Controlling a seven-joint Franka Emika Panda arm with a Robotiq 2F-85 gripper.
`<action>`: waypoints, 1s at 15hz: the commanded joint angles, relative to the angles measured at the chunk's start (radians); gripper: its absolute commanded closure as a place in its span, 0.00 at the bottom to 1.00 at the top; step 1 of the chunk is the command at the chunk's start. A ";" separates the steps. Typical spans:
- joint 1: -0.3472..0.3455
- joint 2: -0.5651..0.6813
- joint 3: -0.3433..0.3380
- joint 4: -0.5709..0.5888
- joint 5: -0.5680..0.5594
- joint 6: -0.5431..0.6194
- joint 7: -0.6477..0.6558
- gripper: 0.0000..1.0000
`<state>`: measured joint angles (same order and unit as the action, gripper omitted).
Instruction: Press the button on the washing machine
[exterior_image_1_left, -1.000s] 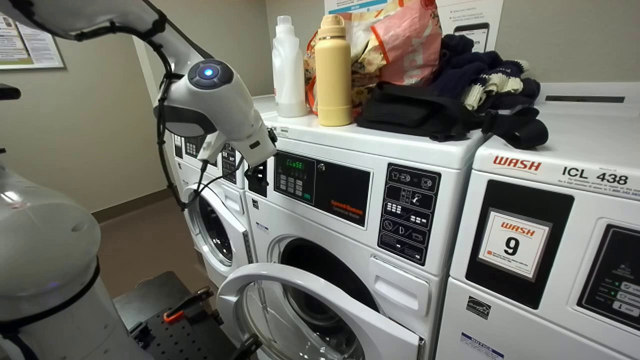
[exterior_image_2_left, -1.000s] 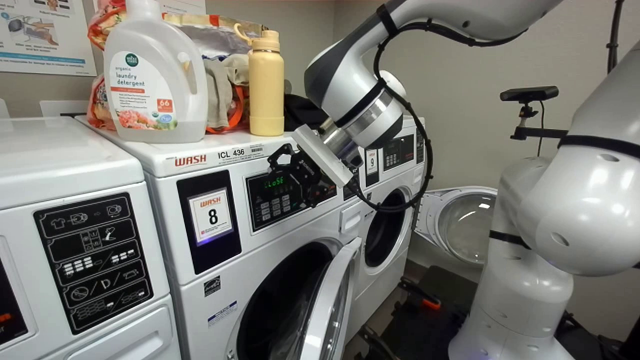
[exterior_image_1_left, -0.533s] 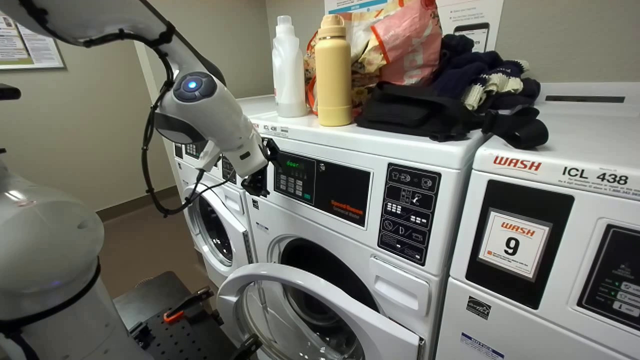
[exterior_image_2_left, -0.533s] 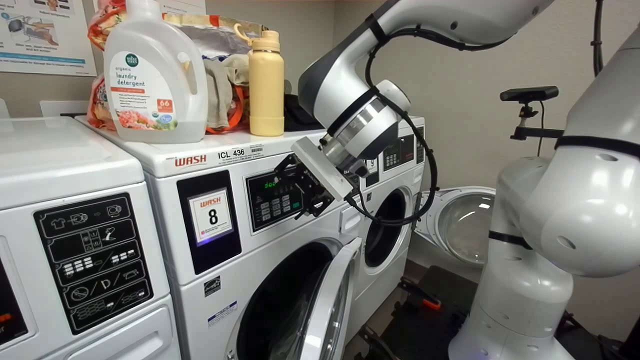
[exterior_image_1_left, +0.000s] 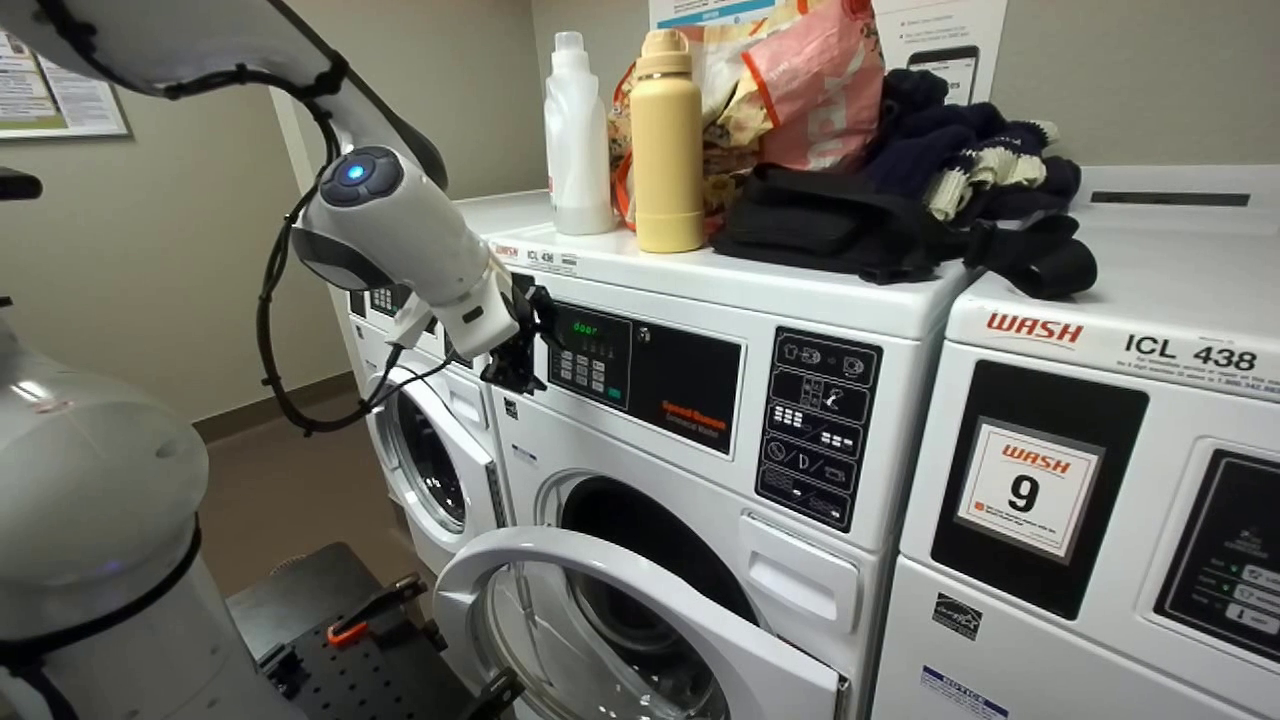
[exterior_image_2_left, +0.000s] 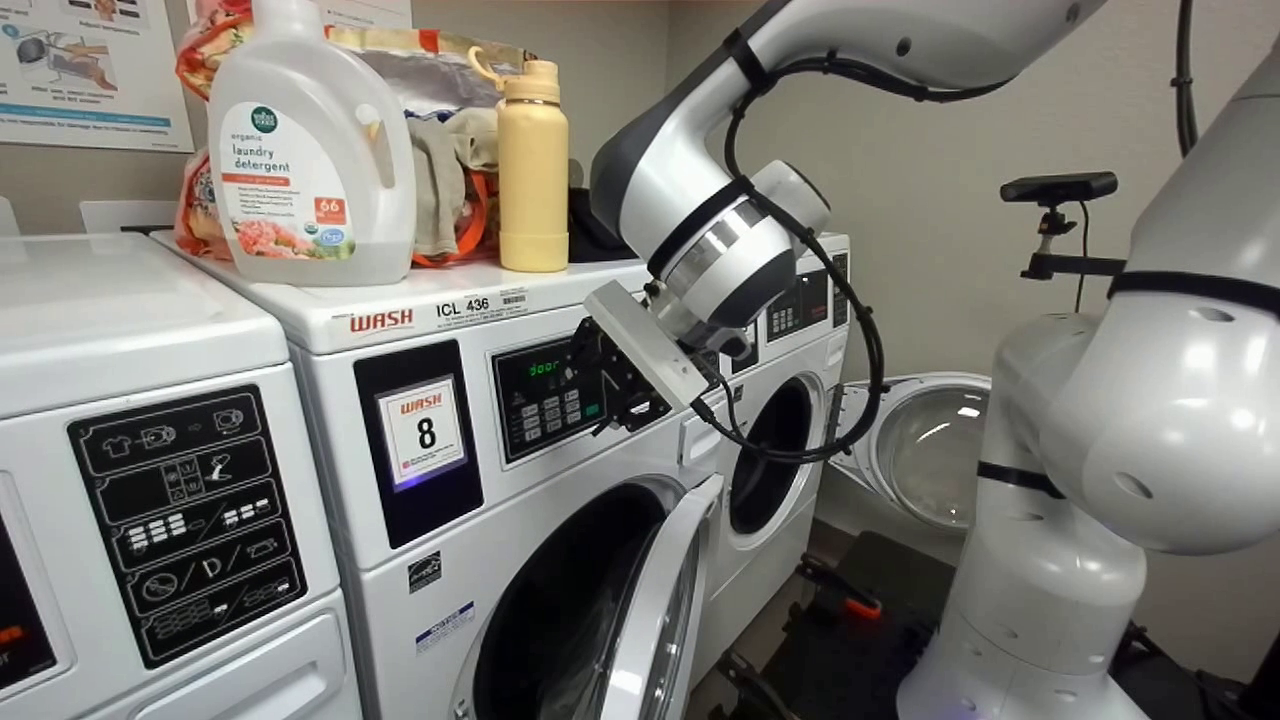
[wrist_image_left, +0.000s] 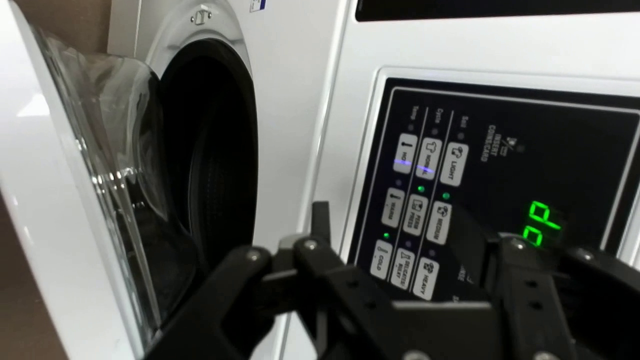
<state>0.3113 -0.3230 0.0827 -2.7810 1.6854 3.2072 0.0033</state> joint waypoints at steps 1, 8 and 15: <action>0.000 -0.007 0.030 0.000 0.045 0.047 -0.023 0.68; -0.022 -0.006 0.031 0.000 0.067 0.072 -0.037 1.00; -0.076 0.013 0.020 0.007 0.021 0.056 -0.053 1.00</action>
<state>0.2624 -0.3177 0.1058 -2.7816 1.7139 3.2569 -0.0155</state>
